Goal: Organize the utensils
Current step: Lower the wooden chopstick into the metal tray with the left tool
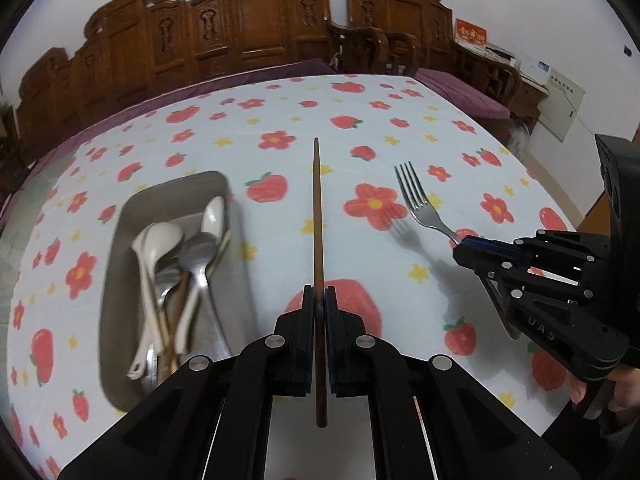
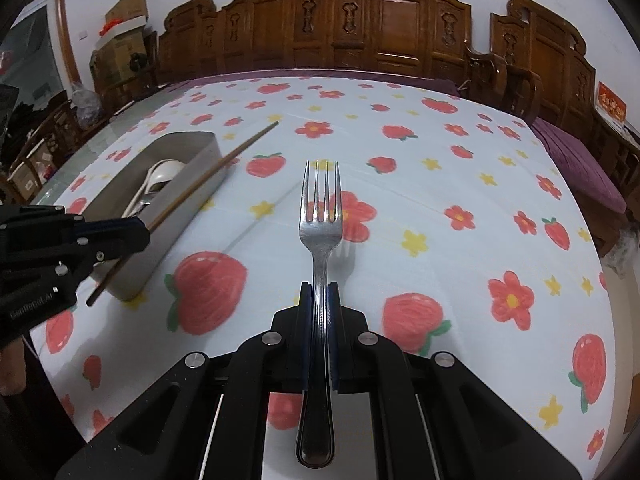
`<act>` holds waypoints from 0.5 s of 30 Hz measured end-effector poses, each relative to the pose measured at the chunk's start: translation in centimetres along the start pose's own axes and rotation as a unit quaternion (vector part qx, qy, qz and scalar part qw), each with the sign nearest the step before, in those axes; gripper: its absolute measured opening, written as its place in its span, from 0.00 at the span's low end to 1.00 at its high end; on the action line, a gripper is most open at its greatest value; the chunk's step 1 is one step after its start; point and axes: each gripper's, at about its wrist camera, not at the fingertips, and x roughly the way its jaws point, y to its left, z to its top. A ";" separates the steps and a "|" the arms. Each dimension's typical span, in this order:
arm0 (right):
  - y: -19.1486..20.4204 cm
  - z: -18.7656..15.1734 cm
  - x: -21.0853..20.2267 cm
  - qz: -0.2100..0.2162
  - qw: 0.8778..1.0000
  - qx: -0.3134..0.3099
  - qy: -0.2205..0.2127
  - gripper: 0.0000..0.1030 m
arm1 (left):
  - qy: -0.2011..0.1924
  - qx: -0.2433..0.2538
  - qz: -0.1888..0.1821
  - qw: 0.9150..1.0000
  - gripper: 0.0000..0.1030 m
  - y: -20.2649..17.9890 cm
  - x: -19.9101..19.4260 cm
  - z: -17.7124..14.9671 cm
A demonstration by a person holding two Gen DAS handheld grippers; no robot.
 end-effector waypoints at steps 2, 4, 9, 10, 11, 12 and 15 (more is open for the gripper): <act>0.4 0.1 -0.2 0.005 1.000 -0.003 -0.004 0.08 | -0.002 -0.005 0.002 1.000 0.04 0.8 -0.5 -0.2; 0.9 0.2 -0.4 0.008 1.000 -0.006 -0.008 0.08 | -0.004 -0.010 0.004 1.000 0.04 1.5 -1.0 -0.3; 1.8 0.3 -0.7 0.014 1.000 -0.013 -0.014 0.08 | -0.006 -0.024 0.014 1.000 0.04 3.6 -1.8 -0.7; 1.9 0.3 -0.8 0.015 1.000 -0.014 -0.014 0.08 | -0.006 -0.027 0.016 0.999 0.04 3.9 -1.9 -0.8; 2.0 0.3 -0.8 0.016 1.000 -0.015 -0.015 0.08 | -0.006 -0.029 0.018 0.999 0.04 4.3 -2.0 -0.9; 2.1 0.3 -0.9 0.016 1.000 -0.016 -0.016 0.08 | -0.005 -0.032 0.022 0.999 0.04 4.8 -2.0 -1.0; 2.6 0.4 -1.1 0.020 0.999 -0.019 -0.020 0.08 | -0.003 -0.037 0.027 0.999 0.04 5.9 -2.0 -1.2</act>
